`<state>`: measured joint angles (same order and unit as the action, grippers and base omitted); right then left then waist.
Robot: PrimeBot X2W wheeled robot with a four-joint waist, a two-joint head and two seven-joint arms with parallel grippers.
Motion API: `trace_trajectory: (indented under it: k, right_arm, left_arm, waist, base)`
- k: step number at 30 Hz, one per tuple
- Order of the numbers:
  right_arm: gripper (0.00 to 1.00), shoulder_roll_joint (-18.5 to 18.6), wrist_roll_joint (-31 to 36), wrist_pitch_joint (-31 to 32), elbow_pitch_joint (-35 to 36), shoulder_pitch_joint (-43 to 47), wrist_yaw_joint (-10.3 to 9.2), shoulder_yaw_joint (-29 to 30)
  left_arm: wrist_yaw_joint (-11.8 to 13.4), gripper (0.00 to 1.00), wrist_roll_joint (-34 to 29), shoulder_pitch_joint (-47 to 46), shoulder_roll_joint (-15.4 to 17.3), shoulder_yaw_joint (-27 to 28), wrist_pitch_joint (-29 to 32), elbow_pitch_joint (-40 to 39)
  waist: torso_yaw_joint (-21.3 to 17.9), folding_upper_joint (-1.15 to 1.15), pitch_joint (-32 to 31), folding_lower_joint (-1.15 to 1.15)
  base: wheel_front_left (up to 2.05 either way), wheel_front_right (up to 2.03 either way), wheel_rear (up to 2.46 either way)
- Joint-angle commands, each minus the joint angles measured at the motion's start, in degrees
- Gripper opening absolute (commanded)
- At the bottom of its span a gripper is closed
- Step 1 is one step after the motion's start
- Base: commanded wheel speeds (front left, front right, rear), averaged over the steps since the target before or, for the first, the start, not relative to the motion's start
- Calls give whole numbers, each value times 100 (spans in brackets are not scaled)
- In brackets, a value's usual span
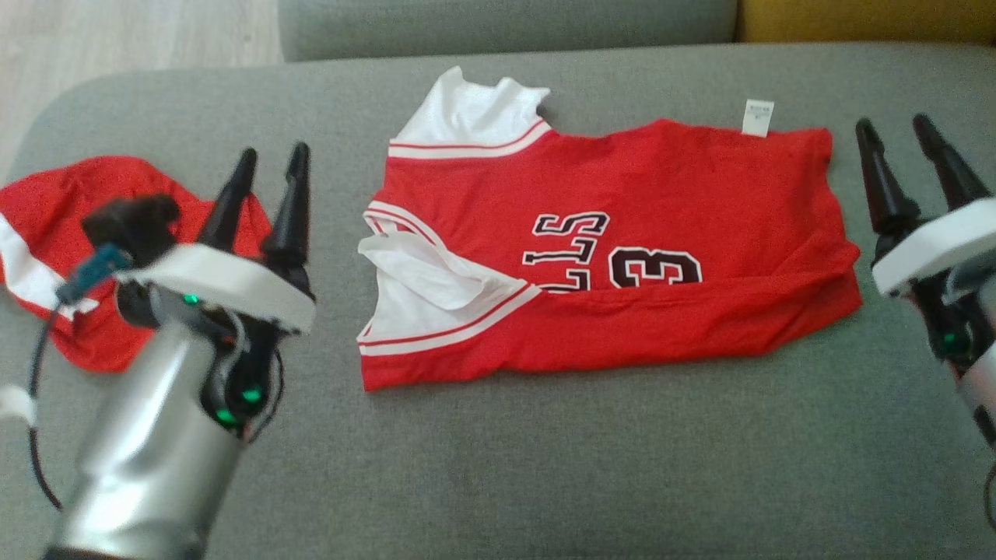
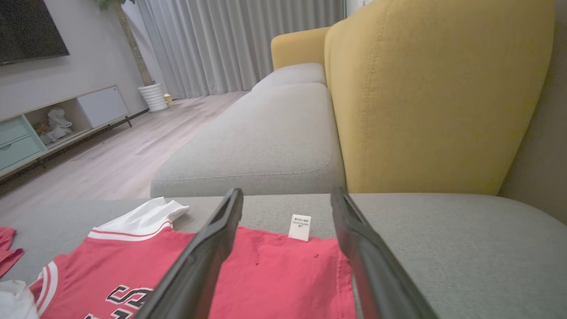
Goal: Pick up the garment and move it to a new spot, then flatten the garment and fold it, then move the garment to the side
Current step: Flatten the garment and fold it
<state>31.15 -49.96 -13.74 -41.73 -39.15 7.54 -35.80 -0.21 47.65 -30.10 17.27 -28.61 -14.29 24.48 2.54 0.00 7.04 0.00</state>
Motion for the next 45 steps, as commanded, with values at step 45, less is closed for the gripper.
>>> trace_trajectory:
  k: [45]
  right_arm:
    - [100,-2191,3592,291,2586,2866,-5,3516]
  left_arm:
    - [-11,100,-2391,1218,-1412,1303,50,1822]
  waist:
    - [-478,0,-126,0]
  base:
    - [0,0,0]
